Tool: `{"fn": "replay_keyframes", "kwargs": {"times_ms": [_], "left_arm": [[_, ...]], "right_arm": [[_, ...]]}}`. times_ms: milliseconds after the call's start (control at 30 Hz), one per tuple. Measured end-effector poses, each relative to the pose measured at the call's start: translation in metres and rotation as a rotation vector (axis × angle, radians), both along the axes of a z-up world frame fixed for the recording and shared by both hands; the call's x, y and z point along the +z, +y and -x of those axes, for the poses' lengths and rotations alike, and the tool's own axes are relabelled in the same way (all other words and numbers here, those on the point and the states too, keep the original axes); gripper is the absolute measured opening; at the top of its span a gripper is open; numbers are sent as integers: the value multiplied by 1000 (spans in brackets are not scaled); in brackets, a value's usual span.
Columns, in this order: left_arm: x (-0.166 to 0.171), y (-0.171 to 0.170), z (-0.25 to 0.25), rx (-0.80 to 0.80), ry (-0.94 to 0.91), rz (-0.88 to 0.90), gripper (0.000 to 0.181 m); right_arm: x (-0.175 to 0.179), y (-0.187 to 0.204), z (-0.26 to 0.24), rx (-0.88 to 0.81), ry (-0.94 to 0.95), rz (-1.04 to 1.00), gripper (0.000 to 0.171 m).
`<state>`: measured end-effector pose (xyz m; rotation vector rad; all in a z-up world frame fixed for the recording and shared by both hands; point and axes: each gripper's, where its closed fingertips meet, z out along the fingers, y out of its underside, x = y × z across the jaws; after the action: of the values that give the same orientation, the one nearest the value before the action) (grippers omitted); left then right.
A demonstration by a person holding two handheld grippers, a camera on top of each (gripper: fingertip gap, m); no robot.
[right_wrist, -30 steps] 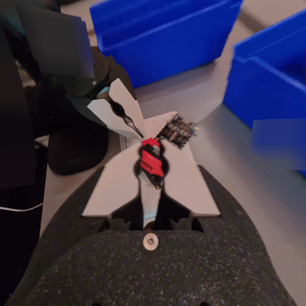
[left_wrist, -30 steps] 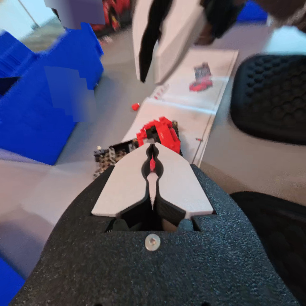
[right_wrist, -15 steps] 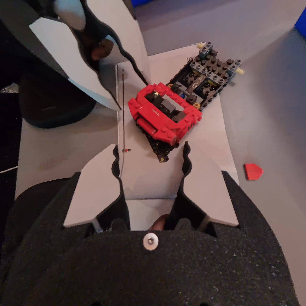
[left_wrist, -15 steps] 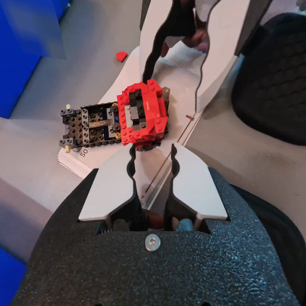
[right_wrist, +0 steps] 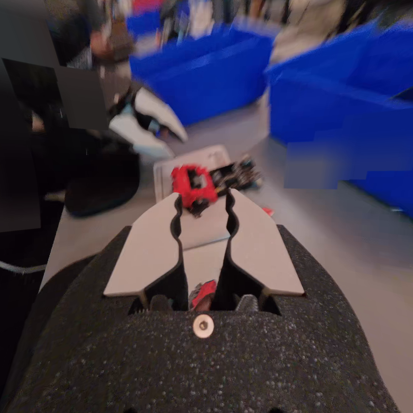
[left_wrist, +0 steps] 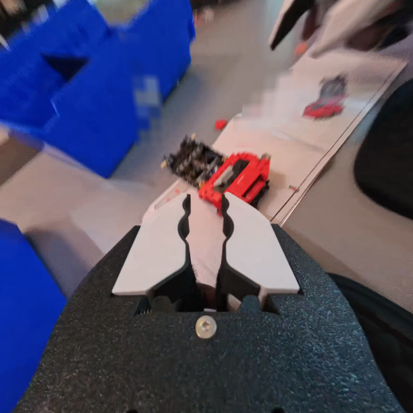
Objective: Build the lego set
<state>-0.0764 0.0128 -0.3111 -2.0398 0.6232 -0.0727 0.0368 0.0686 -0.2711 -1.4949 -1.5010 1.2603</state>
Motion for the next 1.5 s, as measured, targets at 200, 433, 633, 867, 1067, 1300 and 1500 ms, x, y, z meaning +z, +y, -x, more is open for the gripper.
{"fn": "replay_keyframes", "kwargs": {"times_ms": [200, 433, 633, 867, 1067, 1300, 1500], "left_arm": [[56, -11, -22, -180, -261, -366, 26], [52, -12, -7, -134, -321, -331, 26], [49, -13, -11, -159, -291, -346, 25], [49, -11, -5, -143, -227, -393, 27], [46, -12, -7, -151, -222, -369, 27], [45, -11, -6, -140, -204, -365, 27], [58, -10, 0, -91, -320, -398, 41]], "right_arm": [[38, 68, -41, -321, 264, 62, 50], [30, 76, -31, -423, 212, -119, 84], [28, 66, -25, -381, 221, -164, 65], [37, 67, -30, -380, 267, -118, 45], [36, 76, -34, -442, 262, -178, 47], [38, 72, -37, -402, 263, -151, 0], [67, 95, -58, -578, 488, -72, 57]]}}
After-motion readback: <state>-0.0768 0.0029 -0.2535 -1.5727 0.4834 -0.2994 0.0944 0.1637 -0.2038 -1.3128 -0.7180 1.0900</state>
